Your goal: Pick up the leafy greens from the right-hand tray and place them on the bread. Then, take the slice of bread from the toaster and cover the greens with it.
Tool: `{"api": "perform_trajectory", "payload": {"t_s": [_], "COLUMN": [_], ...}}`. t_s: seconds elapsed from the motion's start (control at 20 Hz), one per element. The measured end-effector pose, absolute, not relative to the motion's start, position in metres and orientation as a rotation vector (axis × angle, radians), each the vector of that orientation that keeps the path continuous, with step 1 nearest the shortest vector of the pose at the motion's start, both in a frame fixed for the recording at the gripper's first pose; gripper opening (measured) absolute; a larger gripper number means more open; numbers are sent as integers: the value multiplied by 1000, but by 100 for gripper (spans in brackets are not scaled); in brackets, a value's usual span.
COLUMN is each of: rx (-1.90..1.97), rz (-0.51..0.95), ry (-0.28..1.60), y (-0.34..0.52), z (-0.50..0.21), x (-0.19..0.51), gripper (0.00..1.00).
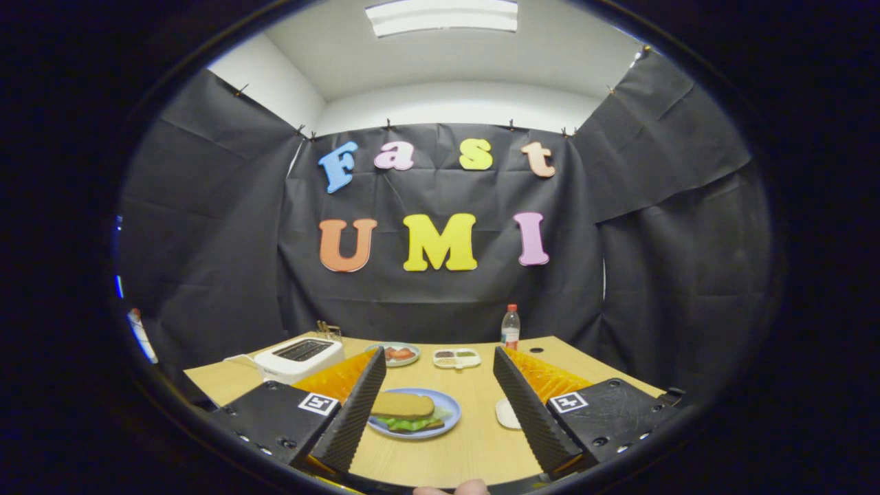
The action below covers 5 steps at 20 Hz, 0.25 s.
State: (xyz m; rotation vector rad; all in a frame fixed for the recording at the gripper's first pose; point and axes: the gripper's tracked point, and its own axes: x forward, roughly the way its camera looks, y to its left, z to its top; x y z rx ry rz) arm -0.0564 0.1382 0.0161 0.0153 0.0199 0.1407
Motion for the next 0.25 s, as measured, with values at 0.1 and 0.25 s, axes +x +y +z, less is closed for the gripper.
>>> {"api": "perform_trajectory", "payload": {"t_s": [0.1,0.25], "rx": [12,-3], "rz": [136,128], "ry": [13,-5], "y": [137,138], "z": [17,21], "x": [-57,-58], "gripper": [95,95]}}
